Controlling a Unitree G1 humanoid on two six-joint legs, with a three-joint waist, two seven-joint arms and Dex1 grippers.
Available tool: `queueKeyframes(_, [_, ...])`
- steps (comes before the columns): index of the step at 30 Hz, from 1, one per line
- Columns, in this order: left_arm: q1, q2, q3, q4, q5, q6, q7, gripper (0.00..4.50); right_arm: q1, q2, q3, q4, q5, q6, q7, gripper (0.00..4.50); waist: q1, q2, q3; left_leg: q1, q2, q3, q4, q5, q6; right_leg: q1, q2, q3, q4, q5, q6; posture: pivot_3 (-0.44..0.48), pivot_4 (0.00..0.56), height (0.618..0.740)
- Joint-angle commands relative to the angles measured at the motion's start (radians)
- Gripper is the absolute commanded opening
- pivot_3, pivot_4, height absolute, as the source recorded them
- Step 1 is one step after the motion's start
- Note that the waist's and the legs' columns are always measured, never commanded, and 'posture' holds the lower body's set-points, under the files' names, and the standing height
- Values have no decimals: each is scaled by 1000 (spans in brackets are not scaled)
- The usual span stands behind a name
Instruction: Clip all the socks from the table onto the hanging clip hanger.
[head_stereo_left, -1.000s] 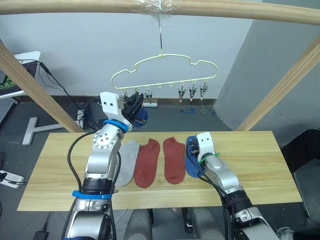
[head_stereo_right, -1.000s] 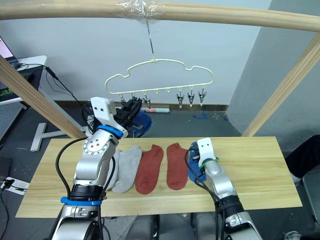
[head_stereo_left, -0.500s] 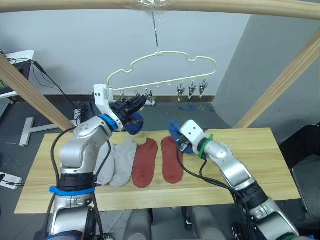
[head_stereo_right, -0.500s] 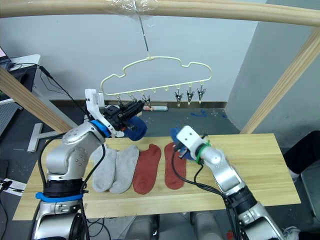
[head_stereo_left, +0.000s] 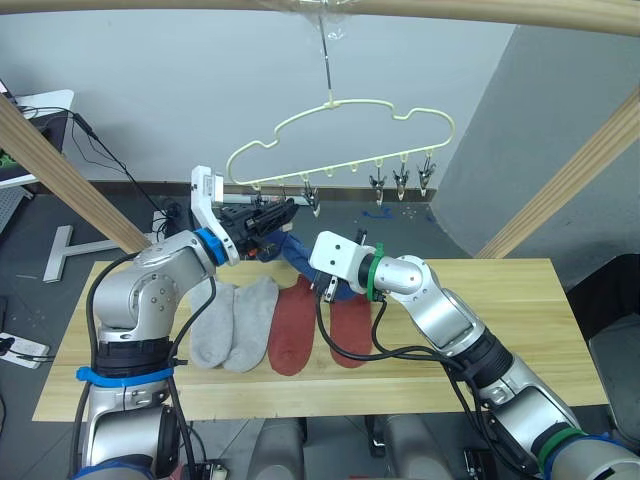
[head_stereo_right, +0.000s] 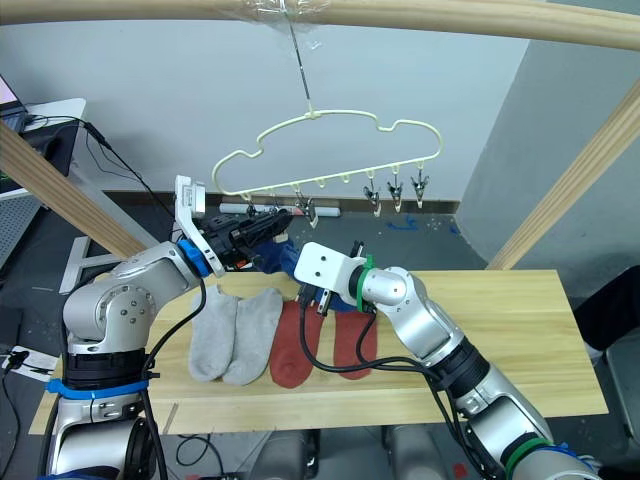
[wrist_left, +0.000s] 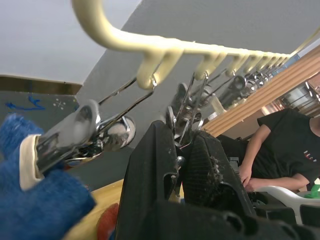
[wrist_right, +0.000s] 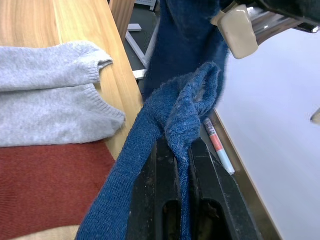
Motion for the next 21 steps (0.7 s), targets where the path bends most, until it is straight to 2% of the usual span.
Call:
queueKeyframes(1, [-18, 14, 15, -20, -13, -8, -19, 294, -17, -1, -1, -42, -17, -34, 16, 0, 0, 0, 0, 0, 0, 0, 0, 0, 0, 0, 0, 0, 0, 0, 0, 11, 251, 711])
queueKeyframes(21, [18, 14, 6, -40, -3, -26, -25, 294, -54, 31, -2, -41, -80, -79, 40, 0, -2, 0, 0, 1, -1, 0, 1, -1, 1, 0, 0, 0, 5, 0, 0, 17, 253, 711])
